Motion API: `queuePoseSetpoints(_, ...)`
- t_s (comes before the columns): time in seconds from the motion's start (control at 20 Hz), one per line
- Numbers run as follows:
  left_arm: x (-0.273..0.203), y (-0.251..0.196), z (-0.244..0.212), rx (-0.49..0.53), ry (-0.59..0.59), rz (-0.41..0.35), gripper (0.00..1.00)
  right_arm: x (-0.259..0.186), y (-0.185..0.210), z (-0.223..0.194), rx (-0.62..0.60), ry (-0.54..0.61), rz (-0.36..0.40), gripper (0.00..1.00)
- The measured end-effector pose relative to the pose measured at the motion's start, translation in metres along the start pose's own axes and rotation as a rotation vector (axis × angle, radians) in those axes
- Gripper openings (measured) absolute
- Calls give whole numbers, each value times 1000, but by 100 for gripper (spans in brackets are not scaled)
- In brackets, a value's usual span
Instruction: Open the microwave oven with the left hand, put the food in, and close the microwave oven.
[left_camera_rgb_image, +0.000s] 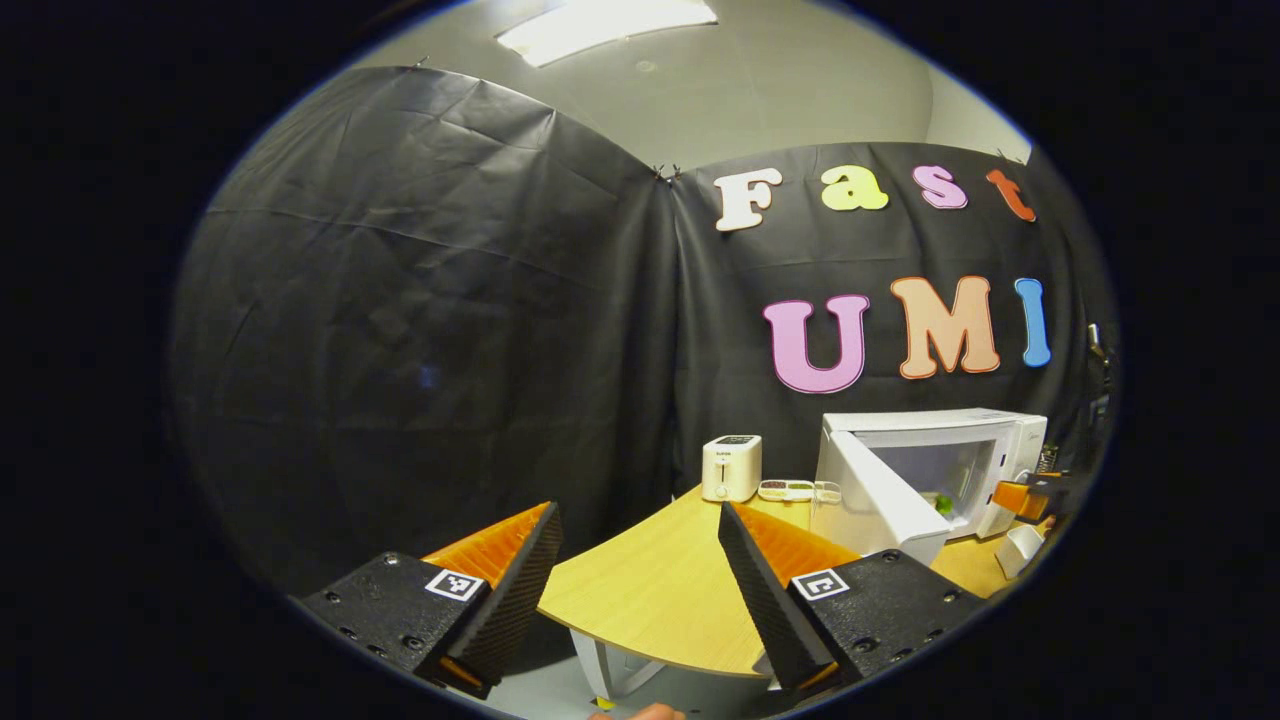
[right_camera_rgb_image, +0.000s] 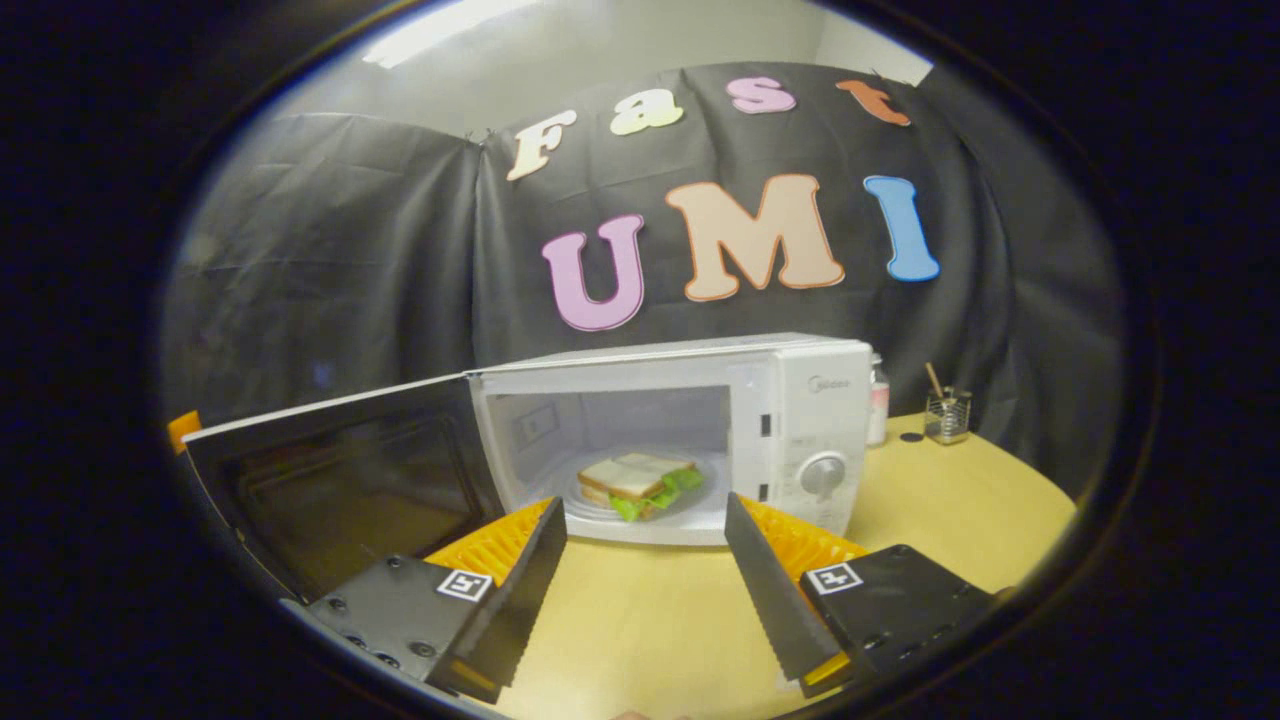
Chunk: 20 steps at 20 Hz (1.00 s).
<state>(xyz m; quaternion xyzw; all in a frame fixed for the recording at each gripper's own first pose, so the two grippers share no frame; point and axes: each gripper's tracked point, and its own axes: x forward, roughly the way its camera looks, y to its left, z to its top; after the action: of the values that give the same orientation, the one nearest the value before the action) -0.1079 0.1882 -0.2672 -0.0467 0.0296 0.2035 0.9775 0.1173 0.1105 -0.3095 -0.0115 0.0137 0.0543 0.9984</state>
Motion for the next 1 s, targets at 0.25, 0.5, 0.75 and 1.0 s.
queuePoseSetpoints(0.25,2,-13,-7,-9,21,-37,96,-57,-39,7,-27,-12,-40,91)
queuePoseSetpoints(0.5,4,-23,-14,-19,44,-64,96,-110,-79,35,-21,-67,-90,91)
queuePoseSetpoints(0.75,-2,-36,-13,-13,48,-105,94,-139,-118,72,-84,-144,-187,97)
queuePoseSetpoints(1.0,-7,-57,-17,0,65,-182,70,-165,-145,84,-46,-159,-214,97)
